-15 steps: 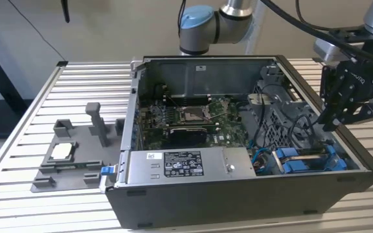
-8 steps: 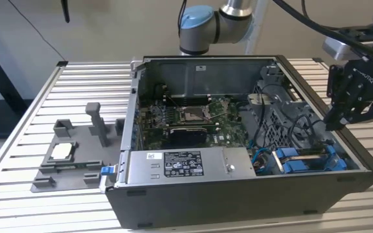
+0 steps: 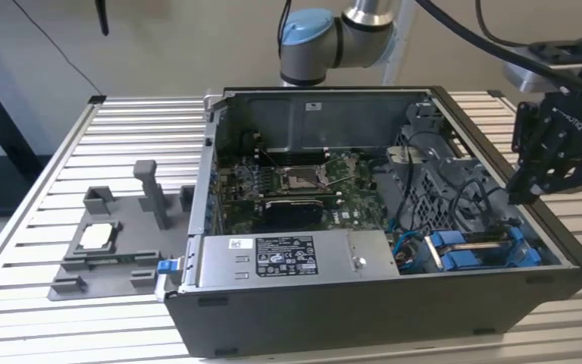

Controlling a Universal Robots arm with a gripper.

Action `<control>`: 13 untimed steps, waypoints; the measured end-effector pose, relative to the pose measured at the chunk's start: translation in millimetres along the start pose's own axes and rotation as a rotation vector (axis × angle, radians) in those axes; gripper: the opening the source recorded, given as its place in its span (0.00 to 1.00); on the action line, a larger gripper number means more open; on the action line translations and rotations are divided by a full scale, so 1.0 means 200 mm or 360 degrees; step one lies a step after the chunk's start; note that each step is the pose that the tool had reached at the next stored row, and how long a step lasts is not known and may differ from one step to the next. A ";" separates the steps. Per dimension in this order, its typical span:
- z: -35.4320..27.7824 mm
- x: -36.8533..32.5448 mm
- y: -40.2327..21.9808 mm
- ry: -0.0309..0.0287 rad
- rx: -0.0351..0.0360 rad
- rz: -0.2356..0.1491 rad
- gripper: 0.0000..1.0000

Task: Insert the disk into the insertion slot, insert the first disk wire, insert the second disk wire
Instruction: 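Insert the second disk wire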

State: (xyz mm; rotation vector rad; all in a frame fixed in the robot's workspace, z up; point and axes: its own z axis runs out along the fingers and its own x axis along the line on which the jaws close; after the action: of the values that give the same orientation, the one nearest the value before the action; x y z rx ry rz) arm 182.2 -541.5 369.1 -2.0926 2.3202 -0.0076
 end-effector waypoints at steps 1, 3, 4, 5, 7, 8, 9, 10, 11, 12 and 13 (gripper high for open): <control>0.001 -0.001 0.000 0.00000 -0.0001 0.0012 0.27; 0.002 -0.005 0.001 0.00000 -0.0001 0.0028 0.27; 0.002 -0.007 0.001 0.00002 -0.0001 0.0034 0.27; 0.002 -0.007 0.001 0.00003 -0.0001 0.0038 0.27; 0.002 -0.008 0.001 -0.00001 -0.0001 0.0049 0.18; 0.002 -0.008 0.001 -0.00005 -0.0001 0.0053 0.18; 0.002 -0.008 0.001 -0.00010 -0.0001 0.0057 0.18; 0.002 -0.009 0.001 -0.00013 -0.0001 0.0060 0.18; 0.002 -0.009 0.001 -0.00015 -0.0001 0.0060 0.18; 0.002 -0.010 0.001 -0.00014 -0.0001 0.0061 0.18; 0.002 -0.010 0.001 -0.00014 -0.0001 0.0061 0.16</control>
State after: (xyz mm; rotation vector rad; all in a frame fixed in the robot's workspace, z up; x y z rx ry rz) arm 182.2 -539.6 368.6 -2.0479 2.3594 -0.0053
